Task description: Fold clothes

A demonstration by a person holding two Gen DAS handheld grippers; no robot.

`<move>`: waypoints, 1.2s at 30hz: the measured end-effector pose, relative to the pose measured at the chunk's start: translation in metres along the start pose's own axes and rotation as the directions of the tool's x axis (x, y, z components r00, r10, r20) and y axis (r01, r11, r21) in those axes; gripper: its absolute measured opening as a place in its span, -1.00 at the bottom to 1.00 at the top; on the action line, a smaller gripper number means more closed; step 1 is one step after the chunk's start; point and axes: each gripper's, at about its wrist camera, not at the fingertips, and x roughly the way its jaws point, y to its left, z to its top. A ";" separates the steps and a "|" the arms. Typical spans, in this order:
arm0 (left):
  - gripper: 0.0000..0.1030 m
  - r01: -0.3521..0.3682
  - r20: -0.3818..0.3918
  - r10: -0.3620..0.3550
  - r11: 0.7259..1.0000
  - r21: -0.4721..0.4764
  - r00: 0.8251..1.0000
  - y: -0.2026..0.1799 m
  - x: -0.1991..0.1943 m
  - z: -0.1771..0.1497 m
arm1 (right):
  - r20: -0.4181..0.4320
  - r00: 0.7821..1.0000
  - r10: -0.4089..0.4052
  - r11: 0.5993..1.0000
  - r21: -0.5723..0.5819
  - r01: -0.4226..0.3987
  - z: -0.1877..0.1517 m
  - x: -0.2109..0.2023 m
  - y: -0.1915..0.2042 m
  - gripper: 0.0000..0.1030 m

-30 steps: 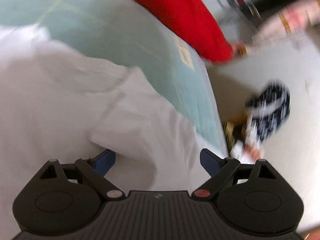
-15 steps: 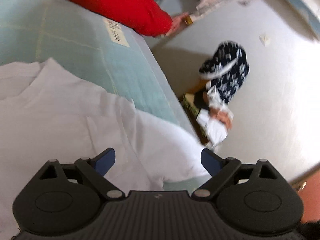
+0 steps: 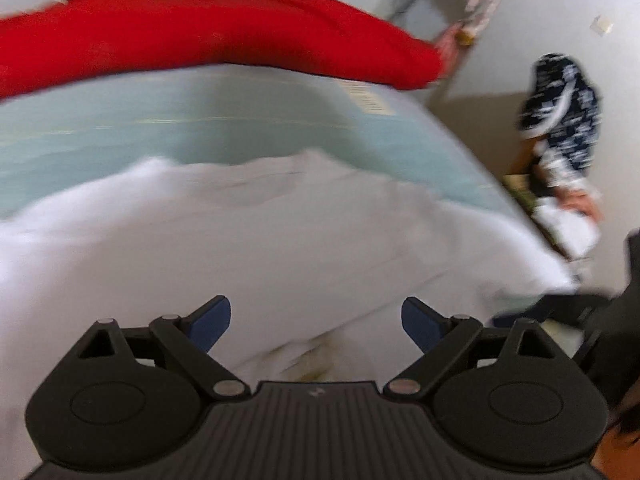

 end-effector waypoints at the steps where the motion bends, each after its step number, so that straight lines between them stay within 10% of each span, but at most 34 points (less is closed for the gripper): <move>1: 0.79 -0.064 0.011 0.064 0.998 0.009 0.998 0.005 -0.009 -0.005 | 0.002 1.000 0.001 1.000 -0.010 -0.001 0.003 0.001 0.002 1.00; 8: 0.79 -0.487 0.004 0.490 0.864 0.126 0.872 0.055 -0.040 -0.045 | -0.013 1.000 0.016 0.997 -0.082 -0.017 0.021 0.012 0.029 1.00; 11: 0.78 -0.557 -0.017 0.564 0.819 0.140 0.826 0.075 -0.031 -0.054 | -0.026 0.999 0.024 0.993 -0.119 -0.027 0.029 0.020 0.045 1.00; 20: 0.80 -0.649 0.108 0.640 0.753 0.107 0.761 0.099 -0.015 -0.049 | -0.053 0.998 0.041 0.976 -0.210 -0.051 0.046 0.040 0.095 1.00; 25: 0.83 -0.618 0.140 0.611 0.786 0.007 0.779 0.114 -0.028 -0.066 | -0.063 0.997 0.046 0.969 -0.240 -0.060 0.055 0.050 0.114 1.00; 30: 0.83 -0.450 0.120 0.488 0.858 -0.248 0.864 0.148 -0.040 -0.077 | -0.073 0.996 0.050 0.967 -0.247 -0.067 0.060 0.059 0.126 1.00; 36: 0.78 -0.393 0.063 0.413 0.896 -0.206 0.909 0.154 -0.067 -0.076 | -0.081 0.996 0.045 0.964 -0.259 -0.065 0.062 0.066 0.130 1.00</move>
